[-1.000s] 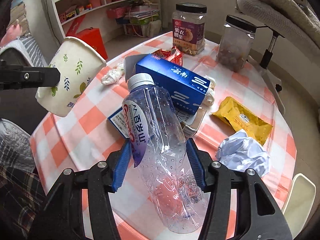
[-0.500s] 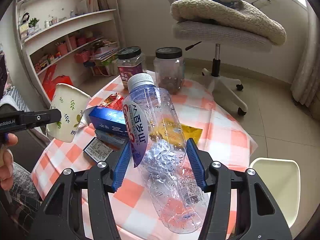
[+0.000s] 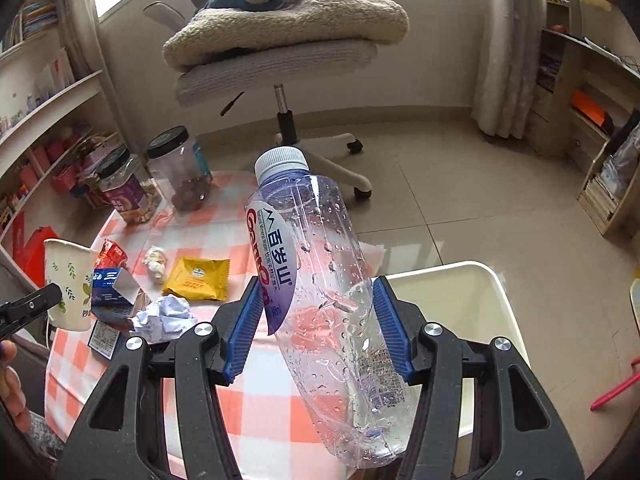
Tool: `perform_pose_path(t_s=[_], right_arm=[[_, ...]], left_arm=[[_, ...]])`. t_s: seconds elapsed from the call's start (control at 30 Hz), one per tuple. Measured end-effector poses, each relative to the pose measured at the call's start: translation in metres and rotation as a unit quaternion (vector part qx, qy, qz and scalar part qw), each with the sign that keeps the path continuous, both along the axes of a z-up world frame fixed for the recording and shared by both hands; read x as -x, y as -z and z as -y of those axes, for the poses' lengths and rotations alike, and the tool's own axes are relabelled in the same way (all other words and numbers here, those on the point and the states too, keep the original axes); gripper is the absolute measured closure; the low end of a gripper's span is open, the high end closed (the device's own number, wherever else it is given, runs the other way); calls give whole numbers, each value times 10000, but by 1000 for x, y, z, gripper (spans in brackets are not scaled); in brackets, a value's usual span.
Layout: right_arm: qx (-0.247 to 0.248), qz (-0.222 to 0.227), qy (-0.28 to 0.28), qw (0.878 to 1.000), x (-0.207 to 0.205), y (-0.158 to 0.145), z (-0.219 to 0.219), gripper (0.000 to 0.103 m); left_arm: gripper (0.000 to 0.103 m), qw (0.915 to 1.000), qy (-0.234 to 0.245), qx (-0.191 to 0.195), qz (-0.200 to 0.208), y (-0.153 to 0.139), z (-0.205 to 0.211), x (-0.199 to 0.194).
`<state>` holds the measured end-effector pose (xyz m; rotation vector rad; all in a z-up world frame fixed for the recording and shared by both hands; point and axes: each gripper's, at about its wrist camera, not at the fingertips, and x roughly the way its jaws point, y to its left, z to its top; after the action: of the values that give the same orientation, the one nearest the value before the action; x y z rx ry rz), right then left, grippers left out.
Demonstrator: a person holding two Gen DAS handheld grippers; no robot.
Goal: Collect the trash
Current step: 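Carry the bottle into the white bin and open the right gripper while the left carries the cup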
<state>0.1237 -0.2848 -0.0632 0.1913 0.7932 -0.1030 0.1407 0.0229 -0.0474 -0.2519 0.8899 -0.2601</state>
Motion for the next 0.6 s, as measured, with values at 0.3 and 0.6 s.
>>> perform_pose_path(t_s=[0.3,0.6], right_arm=[[-286,-102,1056,9940,26,0,75,38],[-347,363,1735,9836,54,-19,131,25]], left_arm=[[50,9968,793,9,62,6,83,-3],[50,9897,1406,-213,-134,24,171,-1]])
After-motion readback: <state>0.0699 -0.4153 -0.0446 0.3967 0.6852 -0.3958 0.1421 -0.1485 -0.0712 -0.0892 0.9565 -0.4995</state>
